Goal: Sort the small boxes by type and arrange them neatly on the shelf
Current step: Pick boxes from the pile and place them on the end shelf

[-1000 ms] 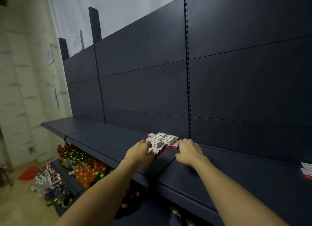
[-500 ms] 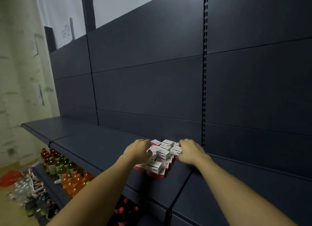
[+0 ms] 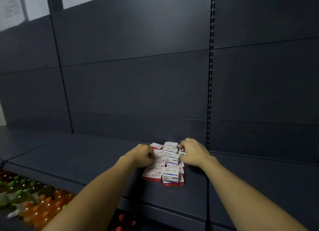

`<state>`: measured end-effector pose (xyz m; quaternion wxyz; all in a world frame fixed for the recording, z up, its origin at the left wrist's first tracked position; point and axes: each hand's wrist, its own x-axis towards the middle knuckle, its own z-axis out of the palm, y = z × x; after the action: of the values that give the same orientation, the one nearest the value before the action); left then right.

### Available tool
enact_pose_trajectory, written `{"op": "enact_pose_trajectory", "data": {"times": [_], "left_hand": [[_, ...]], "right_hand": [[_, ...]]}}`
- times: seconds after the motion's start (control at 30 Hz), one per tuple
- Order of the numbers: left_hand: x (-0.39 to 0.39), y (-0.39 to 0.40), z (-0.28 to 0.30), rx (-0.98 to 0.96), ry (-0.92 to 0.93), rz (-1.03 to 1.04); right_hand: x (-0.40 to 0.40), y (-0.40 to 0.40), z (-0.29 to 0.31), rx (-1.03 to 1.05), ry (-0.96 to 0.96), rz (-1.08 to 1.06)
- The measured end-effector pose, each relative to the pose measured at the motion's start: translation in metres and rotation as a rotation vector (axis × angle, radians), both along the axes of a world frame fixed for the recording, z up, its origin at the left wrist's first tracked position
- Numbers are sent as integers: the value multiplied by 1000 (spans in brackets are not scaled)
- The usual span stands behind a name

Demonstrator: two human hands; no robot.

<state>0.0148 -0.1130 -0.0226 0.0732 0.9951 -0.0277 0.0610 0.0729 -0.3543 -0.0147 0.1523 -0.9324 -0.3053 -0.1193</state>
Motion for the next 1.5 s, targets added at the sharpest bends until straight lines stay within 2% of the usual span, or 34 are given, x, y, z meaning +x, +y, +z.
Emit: {"op": "enact_pose_trajectory", "data": {"times": [0.2,0.43,0.63,1.03,1.33,1.5], "left_hand": [[1,15,-7,-116,-20,-85],[4,18,0,-245,146,-101],[1,14,6,-274,233,-141],[-8,22,8,-275,293,-129],[-15,19,10,-190,301,-129],[-19,20,8,-92,267,-118]], "right_hand": [[-16,1,-11,10,139,-98],[-21,-12,-19,36,294,-96],[-25,-11,-16,67,384,-111],[-31,-9,-11,101,515,-117],[-30,2,-25,163,364,-131],[-29,4,-24,138,349,-138]]}}
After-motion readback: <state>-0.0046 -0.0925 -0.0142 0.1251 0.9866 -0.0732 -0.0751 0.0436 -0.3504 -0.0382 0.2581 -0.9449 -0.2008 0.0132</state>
